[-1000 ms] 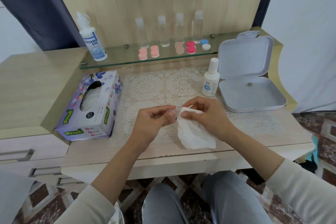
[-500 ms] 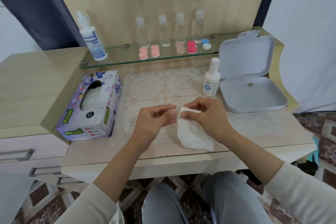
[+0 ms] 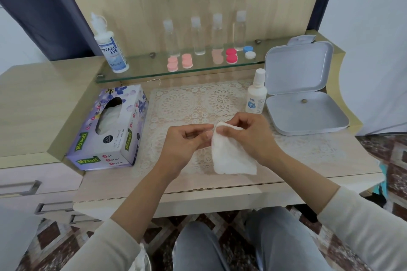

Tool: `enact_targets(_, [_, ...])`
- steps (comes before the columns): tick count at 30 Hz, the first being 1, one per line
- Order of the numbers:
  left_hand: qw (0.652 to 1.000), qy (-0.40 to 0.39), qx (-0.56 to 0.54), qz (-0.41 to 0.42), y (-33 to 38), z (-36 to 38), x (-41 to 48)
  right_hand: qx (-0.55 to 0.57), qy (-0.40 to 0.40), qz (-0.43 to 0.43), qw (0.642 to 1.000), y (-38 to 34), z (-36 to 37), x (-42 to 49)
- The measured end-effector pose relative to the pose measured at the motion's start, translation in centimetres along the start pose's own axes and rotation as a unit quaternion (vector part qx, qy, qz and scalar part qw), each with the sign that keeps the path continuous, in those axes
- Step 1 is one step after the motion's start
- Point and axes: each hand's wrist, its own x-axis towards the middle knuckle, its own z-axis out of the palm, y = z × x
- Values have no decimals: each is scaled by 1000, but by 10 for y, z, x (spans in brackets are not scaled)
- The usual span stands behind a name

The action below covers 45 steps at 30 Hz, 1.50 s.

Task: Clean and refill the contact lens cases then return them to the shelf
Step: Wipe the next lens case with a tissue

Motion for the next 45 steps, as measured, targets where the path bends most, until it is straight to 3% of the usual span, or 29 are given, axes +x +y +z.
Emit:
enact_targets(14, [994,-31,-45,-98,0,-16,7,86,-77,35,993,5,-12,-1])
enact_targets(18, [993,-51,60,-90,1,-19,10,55,-49,60,995,7,-18,2])
enact_targets(21, [988,-10,147,-53,-2,-18,16,41,-15,78,996,10,-26,3])
enact_targets(23, [974,26,227,-2,-6,-18,20,43,7,81,996,10,-32,4])
enact_targets(29, [928,21,364,72,-19,-11,23,13,46,67,997,11,-45,7])
enact_targets(37, [841,-9,520,151,-30,-10,32,-10,18,47,999,18,-51,3])
enact_targets(40, [814,-17,559,154,-35,-10,35,-18,9,38,999,18,-51,2])
enact_targets(45, [807,-25,574,136,-39,-11,33,-47,-11,25,999,19,-50,-2])
